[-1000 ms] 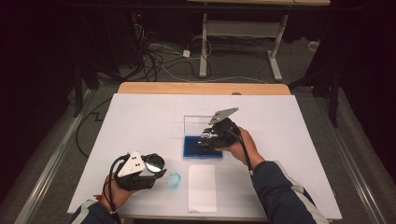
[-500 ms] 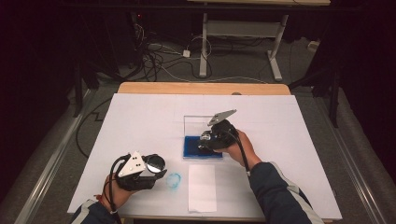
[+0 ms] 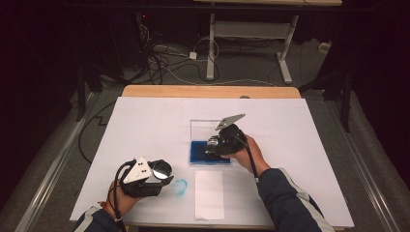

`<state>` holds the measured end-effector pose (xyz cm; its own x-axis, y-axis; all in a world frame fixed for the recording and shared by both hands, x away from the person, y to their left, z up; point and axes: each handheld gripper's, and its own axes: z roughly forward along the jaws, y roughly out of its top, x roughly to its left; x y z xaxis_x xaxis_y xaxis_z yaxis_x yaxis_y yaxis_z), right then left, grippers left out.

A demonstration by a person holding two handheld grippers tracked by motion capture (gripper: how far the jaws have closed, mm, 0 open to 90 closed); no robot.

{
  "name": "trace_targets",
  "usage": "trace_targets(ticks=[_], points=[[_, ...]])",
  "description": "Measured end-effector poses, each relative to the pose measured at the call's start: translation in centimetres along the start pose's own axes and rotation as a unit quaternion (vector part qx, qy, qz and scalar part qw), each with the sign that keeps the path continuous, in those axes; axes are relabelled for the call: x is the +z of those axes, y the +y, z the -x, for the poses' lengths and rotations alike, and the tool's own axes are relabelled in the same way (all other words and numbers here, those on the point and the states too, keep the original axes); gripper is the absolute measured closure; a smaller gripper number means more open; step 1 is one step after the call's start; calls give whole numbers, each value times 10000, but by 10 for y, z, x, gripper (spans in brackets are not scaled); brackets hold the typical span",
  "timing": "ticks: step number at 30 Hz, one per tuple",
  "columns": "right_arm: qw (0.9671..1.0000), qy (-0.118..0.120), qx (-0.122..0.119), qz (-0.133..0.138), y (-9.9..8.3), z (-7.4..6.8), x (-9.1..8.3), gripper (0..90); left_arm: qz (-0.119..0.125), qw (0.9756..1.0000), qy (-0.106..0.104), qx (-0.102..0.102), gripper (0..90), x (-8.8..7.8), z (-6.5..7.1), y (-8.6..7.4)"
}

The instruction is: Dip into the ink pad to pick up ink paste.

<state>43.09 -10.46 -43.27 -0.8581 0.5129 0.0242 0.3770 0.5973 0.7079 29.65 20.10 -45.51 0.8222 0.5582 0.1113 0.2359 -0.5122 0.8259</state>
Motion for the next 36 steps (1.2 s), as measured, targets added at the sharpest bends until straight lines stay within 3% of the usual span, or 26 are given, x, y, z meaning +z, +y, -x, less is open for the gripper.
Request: trace_targets(ticks=[14,26,32,36], points=[[9999,59,146,17,-2,2,-4,570,14,10000,3,-15,361,-1,0,0],[9999,67,84,32,-1,-2,-10,569,-10,10000,-6,0,360,0,0,0],[9998,69,199,-12,-4,1,-6,569,-7,10000,-8,-1,360,0,0,0],[9999,35,141,19,-5,-1,-4,570,-17,10000,-26,10,360,0,0,0]])
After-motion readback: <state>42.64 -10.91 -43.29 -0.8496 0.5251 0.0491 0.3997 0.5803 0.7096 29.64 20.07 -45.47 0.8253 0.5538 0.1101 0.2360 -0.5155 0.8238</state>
